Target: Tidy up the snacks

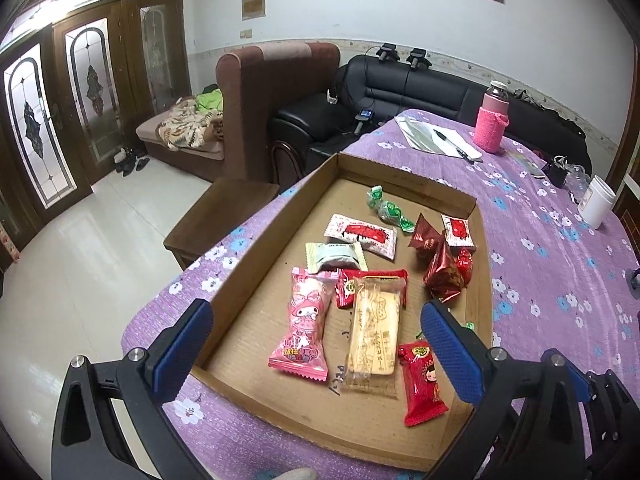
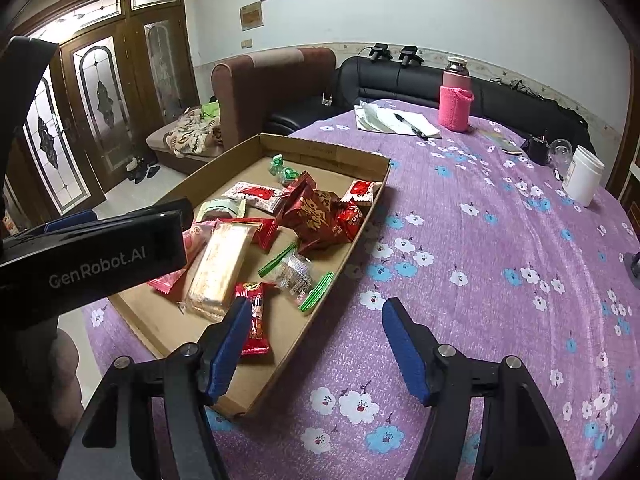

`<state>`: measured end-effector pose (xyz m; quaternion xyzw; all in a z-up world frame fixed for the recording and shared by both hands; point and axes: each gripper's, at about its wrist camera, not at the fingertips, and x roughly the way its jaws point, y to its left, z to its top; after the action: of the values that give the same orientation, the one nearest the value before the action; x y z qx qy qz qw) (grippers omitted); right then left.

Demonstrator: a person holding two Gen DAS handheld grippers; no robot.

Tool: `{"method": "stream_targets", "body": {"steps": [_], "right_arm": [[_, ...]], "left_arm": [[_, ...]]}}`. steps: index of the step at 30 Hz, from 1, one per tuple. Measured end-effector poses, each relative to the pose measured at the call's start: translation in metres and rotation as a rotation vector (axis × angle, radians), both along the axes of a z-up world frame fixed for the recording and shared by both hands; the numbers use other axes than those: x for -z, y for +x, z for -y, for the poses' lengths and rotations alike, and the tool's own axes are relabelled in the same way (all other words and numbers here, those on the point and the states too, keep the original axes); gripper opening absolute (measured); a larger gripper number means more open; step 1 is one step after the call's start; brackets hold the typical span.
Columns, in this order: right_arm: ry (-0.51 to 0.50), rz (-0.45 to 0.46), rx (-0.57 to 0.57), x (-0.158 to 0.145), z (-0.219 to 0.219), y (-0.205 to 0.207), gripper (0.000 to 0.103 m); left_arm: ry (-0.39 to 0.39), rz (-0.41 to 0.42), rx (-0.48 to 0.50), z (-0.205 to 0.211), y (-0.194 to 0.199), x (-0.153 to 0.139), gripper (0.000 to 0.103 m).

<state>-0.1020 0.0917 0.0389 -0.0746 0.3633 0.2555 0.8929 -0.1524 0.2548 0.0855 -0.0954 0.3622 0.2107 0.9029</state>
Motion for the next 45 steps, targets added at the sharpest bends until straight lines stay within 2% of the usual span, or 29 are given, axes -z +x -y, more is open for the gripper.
{"method": "stream_targets", "body": {"steps": [14,45], "right_arm": [[-0.018,-0.012,-0.001,0.004,-0.002,0.001,0.072],[-0.046,-0.016,-0.017,0.007,-0.011,-0.004,0.073]], "left_arm": [[-0.036,-0.017,0.005,-0.002,0.002,0.005,0.103],[-0.044,-0.018,0.006,0.000,0.000,0.007,0.103]]}}
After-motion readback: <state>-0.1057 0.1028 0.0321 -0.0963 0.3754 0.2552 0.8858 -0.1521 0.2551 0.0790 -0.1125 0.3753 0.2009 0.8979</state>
